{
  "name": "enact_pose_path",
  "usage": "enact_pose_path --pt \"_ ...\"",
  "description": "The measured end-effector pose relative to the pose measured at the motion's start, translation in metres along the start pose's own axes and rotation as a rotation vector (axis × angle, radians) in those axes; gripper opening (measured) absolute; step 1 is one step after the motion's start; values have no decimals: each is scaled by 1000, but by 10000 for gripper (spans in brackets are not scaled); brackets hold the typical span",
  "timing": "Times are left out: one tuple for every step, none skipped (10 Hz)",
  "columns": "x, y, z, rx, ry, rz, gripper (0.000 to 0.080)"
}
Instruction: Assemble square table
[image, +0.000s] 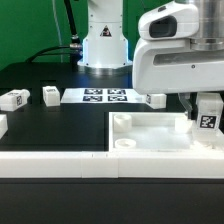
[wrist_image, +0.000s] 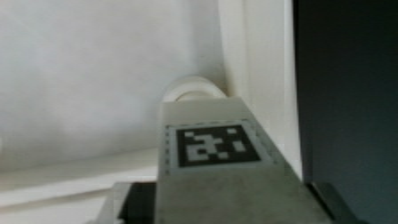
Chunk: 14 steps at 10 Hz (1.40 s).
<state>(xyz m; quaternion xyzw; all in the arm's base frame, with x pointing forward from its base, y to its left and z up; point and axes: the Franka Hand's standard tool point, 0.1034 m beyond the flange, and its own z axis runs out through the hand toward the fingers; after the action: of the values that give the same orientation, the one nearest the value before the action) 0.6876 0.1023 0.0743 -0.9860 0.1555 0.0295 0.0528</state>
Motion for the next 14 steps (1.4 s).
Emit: enact_pose_path --pt "-2 2 0 5 33 113 293" --pt "-5 2 0 15 61 218 293" --pt "-6 4 0 35 91 364 293" --pt "-8 7 1 79 124 477 293" --pt "-9 8 1 118 125 602 293" --pt "-7 7 1 148 123 702 293" --pt "-7 10 2 188 131 889 293" --pt "-9 9 2 194 126 944 293" --pt "-10 8 3 196 121 994 293" --pt "-10 9 3 194 124 984 293" --pt "-10 9 3 190 128 939 375" --pt "-10 8 3 190 128 937 512" --pt "-12 8 2 158 122 779 512" --pt "-12 6 -2 119 123 552 620"
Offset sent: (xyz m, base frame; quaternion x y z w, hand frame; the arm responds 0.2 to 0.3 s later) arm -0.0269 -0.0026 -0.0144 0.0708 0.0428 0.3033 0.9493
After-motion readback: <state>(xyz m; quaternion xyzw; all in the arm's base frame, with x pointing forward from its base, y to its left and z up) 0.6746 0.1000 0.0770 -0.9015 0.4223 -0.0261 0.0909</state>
